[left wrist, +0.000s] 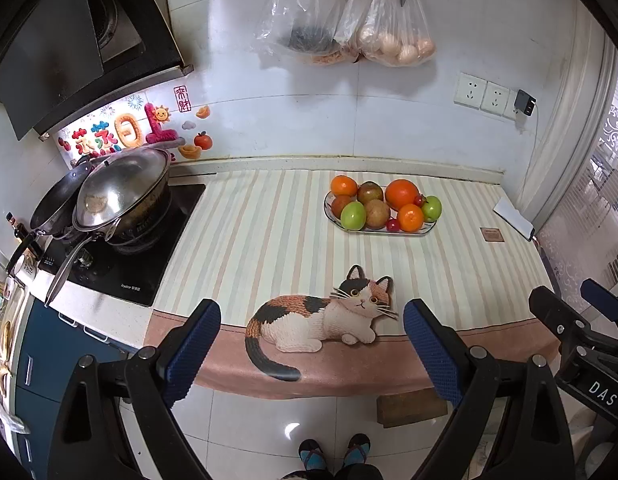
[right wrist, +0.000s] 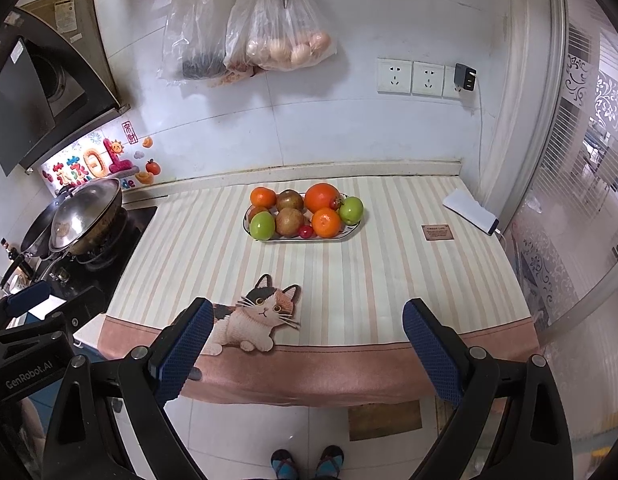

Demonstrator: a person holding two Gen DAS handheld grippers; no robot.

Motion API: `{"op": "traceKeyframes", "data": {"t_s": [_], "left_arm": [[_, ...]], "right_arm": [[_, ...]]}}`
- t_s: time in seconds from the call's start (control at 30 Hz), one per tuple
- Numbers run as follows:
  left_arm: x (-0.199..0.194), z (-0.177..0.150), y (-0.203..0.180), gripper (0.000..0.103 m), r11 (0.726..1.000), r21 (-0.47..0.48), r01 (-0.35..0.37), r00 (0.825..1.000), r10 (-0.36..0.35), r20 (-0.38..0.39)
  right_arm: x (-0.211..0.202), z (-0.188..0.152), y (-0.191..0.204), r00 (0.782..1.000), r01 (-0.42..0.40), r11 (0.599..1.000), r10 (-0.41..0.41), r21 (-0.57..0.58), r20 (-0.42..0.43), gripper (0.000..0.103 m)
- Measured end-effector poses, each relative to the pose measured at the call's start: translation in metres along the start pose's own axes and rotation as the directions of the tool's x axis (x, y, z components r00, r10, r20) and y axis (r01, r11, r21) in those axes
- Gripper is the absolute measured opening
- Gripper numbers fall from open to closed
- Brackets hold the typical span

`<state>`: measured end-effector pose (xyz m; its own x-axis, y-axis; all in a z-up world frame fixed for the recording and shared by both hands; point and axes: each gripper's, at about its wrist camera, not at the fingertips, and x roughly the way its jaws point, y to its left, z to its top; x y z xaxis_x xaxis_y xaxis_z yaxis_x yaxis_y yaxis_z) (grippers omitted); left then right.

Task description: Organize fruits

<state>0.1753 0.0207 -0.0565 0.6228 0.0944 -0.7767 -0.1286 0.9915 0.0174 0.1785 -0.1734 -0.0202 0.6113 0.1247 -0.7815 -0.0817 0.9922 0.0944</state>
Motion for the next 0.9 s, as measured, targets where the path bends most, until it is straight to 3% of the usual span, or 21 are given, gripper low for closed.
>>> {"op": "traceKeyframes", "data": {"t_s": [0.9], "left_arm": [[-0.0043,0.004,0.0046,0.094,1.0,0.008,0.001,1.0,-0.001,0.008]], "right_arm": [[-0.002,0.0019,0.0019,1.0,-0.007,1.0,0.007,-0.004,0.004,0.097]]}}
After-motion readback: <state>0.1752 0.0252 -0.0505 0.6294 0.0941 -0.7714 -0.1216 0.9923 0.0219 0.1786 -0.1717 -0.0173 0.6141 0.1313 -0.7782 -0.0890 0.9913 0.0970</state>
